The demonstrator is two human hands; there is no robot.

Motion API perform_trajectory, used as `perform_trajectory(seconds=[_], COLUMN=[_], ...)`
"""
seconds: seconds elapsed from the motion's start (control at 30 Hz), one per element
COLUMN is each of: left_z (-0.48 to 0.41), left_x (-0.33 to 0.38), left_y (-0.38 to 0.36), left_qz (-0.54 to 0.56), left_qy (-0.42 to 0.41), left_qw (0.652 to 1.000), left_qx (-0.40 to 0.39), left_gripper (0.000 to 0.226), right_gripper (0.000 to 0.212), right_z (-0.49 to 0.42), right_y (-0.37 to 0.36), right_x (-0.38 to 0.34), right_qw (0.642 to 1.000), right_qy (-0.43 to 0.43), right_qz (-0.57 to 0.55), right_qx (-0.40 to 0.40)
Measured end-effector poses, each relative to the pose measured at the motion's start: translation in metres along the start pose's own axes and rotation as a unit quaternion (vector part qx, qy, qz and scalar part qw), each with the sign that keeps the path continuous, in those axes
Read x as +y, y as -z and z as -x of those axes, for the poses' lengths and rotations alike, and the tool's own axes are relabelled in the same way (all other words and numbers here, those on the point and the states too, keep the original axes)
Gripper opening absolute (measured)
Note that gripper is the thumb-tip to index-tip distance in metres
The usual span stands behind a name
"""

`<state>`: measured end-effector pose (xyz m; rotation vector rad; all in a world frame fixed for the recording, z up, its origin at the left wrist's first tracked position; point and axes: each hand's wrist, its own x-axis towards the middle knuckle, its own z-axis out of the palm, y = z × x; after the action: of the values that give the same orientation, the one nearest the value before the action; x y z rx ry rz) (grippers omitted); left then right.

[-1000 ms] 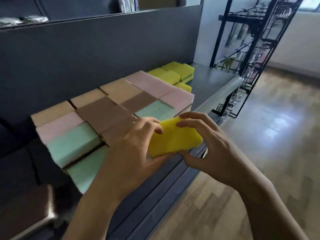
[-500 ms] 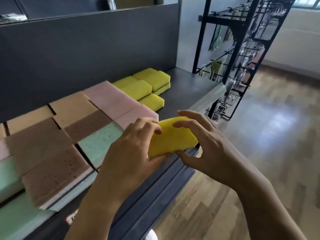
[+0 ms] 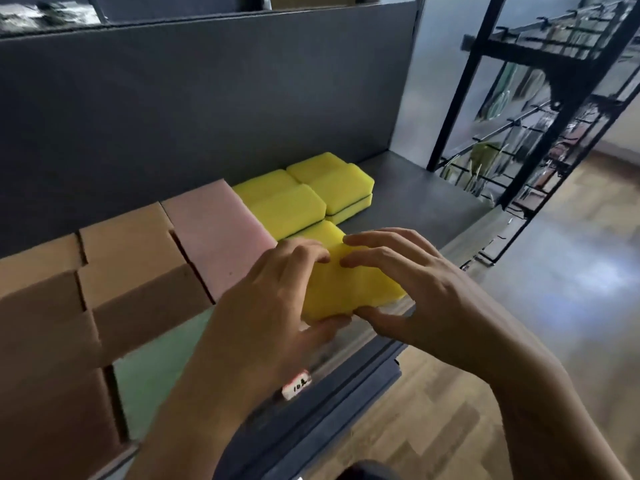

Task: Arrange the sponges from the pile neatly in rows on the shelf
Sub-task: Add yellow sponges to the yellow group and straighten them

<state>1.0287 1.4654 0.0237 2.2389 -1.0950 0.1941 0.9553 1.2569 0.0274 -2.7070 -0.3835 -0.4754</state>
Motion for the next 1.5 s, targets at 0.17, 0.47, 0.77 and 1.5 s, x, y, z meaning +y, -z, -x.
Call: perform_trajectory(seconds=[0.17,0.47,0.77,1.5], left_z=[-0.020,-0.062,-0.083,-0.110], left_x=[0.008,0.028,0.036,0.039], left_y=[-0.009,-0.051,-0.087,-0.103], left_qz=[-0.035,-0.182,-0.249,-0.283], left_qy=[0.056,0.141,0.204,0.288], left_qw=[0.998,0.973,0.945,0.905], left_qx=[0.004,-0.024,-0.063,-0.134], left_gripper=[0.076,0.075,0.057,0.046], right_gripper=[0.053,0.047,0.046,0.051], right_z=[-0.019,-0.033,-0.041,-0.048], right_y=[-0.002,0.009,-0.007,-0.043], right_x=[0.048,0.139,0.191,0.194], right_qw=[0.999,0.997,0.993,0.992], right_qy=[0.042,0.060,0.069,0.092], right_qz=[-0.007,-0.051,-0.075,-0.053], right_qx=[-0.008,-0.013,-0.061,-0.075])
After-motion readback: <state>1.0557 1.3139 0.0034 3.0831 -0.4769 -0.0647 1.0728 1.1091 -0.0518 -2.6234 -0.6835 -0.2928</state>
